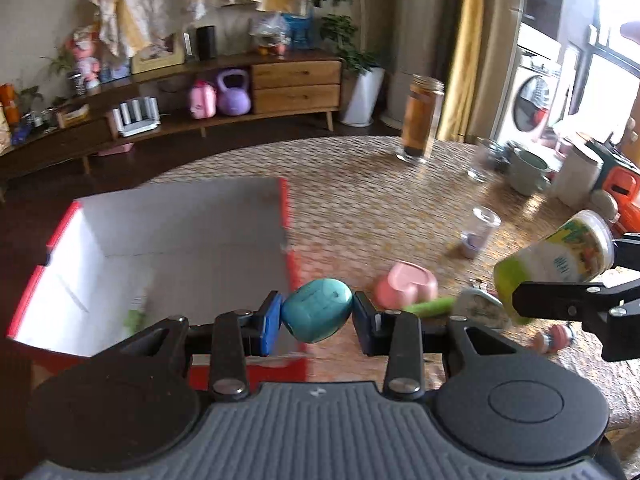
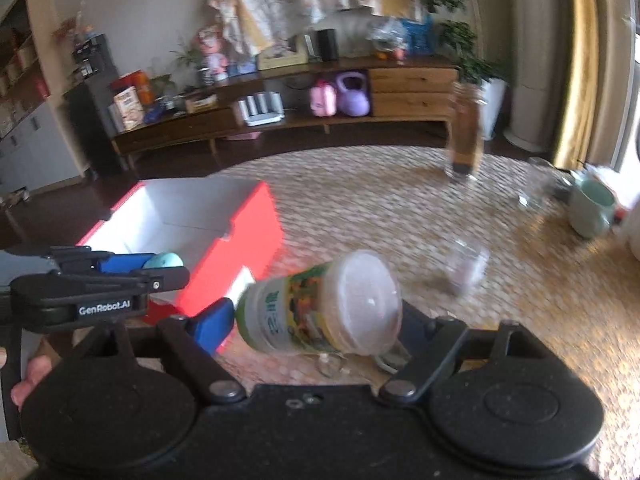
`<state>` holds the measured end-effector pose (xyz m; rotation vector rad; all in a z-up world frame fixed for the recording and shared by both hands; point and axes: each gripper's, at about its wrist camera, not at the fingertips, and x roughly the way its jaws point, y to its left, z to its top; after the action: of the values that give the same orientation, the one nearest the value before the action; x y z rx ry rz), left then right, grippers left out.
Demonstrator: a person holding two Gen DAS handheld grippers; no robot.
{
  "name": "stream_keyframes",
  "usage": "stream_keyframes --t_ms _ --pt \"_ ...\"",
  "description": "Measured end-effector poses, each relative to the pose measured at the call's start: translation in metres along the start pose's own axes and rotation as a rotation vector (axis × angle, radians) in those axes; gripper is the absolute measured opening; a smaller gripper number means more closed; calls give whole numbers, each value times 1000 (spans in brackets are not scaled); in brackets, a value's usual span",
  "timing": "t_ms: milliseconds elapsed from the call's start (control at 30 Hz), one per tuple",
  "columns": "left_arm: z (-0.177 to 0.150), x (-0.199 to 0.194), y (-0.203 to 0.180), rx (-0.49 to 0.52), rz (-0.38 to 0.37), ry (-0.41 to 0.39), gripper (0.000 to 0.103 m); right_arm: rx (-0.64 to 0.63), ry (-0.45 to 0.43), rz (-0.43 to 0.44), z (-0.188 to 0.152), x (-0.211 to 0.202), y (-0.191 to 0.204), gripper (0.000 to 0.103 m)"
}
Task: Organize rigid objects
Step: 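Carry the teal case into the red box and open the left gripper while the right carries the jar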
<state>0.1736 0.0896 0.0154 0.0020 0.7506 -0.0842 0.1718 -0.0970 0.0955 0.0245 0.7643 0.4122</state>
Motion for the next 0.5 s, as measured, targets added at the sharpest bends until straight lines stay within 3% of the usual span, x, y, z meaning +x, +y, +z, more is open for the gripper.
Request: stream_keyframes --t_ms 33,100,200,267,400,500 --pt "1 -1 7 -6 7 -2 37 -11 3 13 4 3 7 53" --pt "3 -4 24 -20 29 -2 37 -8 4 44 13 8 19 52" --pt "5 -1 49 -50 63 9 37 -27 24 107 24 28 38 31" --pt "4 -1 64 -61 93 12 37 -46 43 124 27 42 45 33" --pt "-1 -3 84 -75 122 6 37 -158 116 159 10 61 46 50" --pt "-6 0 93 -95 129 15 37 -256 194 169 -11 82 56 50"
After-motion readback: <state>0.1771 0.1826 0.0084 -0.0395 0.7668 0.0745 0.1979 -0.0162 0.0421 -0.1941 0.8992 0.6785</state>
